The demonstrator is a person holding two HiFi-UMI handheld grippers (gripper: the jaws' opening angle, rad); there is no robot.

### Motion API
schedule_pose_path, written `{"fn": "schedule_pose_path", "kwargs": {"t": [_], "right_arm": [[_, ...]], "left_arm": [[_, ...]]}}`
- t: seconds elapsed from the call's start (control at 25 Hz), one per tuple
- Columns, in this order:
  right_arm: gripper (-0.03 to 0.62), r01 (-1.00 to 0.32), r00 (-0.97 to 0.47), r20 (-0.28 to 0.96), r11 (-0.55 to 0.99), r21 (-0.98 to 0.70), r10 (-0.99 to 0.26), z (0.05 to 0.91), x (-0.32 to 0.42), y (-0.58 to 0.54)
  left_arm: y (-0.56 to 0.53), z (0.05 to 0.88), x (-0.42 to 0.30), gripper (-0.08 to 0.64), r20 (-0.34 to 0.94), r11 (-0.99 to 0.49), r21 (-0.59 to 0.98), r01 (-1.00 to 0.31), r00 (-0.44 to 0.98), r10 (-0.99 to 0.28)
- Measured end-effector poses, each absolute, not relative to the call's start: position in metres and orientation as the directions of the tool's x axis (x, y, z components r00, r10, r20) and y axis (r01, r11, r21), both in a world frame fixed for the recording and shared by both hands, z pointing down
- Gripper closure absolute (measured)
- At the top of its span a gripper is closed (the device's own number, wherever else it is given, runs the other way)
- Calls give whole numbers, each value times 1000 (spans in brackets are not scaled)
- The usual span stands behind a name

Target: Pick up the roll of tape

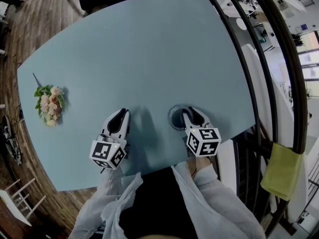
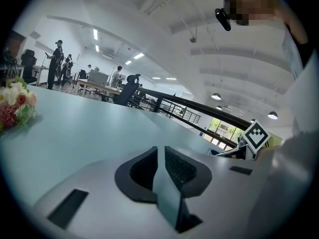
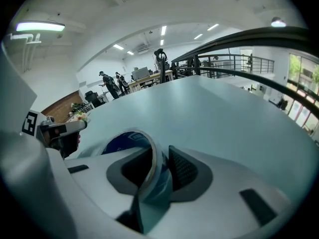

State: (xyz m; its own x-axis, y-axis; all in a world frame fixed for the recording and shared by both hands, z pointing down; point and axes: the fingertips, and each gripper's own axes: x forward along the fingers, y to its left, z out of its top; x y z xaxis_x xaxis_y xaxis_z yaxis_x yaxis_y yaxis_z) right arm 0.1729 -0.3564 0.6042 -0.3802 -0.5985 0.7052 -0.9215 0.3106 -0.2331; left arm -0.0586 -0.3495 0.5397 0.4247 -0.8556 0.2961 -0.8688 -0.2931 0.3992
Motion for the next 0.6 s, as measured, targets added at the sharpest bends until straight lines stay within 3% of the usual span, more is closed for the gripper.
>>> {"fn": "schedule_pose_path", "kwargs": {"t": [0.6], "right_arm": [[482,-924,-380,621,261,-278,-685,563,186,-320]], "left_arm": [[-323,515,-45,502,258,-369,379,-848,480,-838]]}}
